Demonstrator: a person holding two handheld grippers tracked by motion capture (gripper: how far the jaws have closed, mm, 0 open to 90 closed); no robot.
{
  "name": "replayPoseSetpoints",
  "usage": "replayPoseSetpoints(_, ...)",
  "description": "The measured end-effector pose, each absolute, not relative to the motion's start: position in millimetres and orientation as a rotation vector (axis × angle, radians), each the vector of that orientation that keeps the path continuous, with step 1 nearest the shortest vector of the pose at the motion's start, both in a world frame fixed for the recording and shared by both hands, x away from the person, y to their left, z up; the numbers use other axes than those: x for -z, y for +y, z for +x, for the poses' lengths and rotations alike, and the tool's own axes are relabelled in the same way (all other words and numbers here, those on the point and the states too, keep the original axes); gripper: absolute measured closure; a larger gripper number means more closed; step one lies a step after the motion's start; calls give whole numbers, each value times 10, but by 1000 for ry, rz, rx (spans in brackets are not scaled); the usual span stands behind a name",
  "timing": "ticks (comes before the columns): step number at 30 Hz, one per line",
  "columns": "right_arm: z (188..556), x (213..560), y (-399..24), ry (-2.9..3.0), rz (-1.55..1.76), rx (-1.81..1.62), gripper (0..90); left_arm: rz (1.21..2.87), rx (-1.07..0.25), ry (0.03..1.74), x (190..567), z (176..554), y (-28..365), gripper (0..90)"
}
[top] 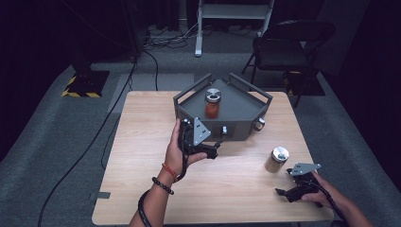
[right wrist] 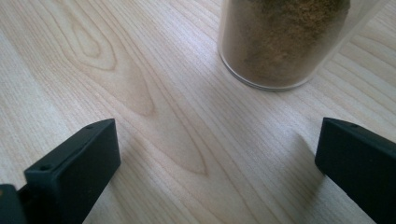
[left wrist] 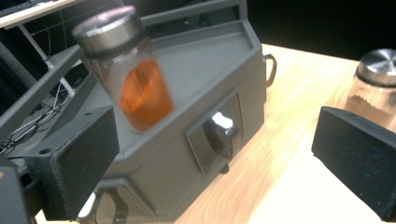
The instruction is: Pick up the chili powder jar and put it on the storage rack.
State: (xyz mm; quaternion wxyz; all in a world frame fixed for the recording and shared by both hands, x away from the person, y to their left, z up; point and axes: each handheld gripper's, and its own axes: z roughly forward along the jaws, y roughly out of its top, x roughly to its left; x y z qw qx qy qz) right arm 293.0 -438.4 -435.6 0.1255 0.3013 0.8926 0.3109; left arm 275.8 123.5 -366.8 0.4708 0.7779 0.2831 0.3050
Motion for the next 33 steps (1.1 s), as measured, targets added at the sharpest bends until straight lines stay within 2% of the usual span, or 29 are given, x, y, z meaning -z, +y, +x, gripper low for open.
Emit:
replayPoseSetpoints(14, 2930, 4356, -4384, 2600, 877, -905, 0, 2012, -693, 728, 3955, 2665, 1328, 9)
replayPoseSetpoints(33, 2930, 4355, -4383, 2600, 879, -905, 0, 2134, -654, 788, 4151, 2503, 1599, 12)
